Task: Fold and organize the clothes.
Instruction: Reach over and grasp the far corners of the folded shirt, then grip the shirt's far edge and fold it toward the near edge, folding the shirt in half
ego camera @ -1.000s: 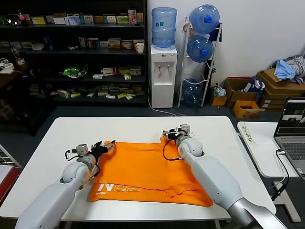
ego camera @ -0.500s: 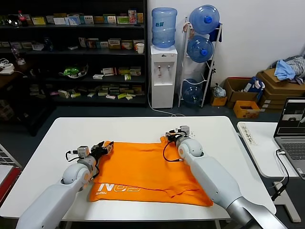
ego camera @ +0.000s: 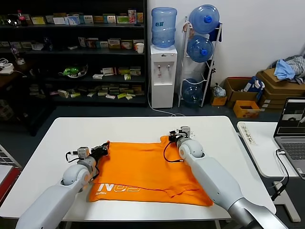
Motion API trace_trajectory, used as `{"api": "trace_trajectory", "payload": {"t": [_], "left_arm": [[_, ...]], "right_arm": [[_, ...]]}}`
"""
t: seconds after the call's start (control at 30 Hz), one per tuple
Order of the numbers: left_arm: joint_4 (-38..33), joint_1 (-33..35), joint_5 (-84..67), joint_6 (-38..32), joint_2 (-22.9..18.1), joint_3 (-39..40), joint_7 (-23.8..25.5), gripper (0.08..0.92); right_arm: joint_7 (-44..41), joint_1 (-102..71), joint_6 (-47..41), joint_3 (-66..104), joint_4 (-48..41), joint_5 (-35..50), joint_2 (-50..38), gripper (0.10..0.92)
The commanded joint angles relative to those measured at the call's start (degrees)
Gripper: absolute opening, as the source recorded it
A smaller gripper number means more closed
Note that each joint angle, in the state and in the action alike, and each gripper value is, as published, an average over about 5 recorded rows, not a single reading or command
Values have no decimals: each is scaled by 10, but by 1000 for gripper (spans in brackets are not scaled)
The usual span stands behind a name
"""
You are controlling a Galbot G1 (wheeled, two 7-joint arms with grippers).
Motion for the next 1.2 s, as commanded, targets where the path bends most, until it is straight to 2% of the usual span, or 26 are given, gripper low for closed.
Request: {"api": "trace_trajectory", "payload": {"t": [0.03, 0.37, 0.57, 0.83, 1.2], "left_arm": [[-51, 13, -25, -2, 15, -8, -8, 101], [-165, 97, -62, 7, 70, -70, -20, 100], [-238, 162, -74, 5, 97, -89, -19, 100], [-310, 240, -61, -8, 117, -129, -10, 100], [-333, 292, 31, -66, 114, -149, 19, 100]], "right_arm": [[3, -10, 15, -1, 45, 8, -16, 126], [71, -92, 7, 20, 269, 65, -115, 126], [119, -150, -15, 41, 372, 96, -175, 126], [138, -253, -25, 76, 459, 112, -225, 126], [146, -358, -33, 109, 536, 102, -249, 126]]}}
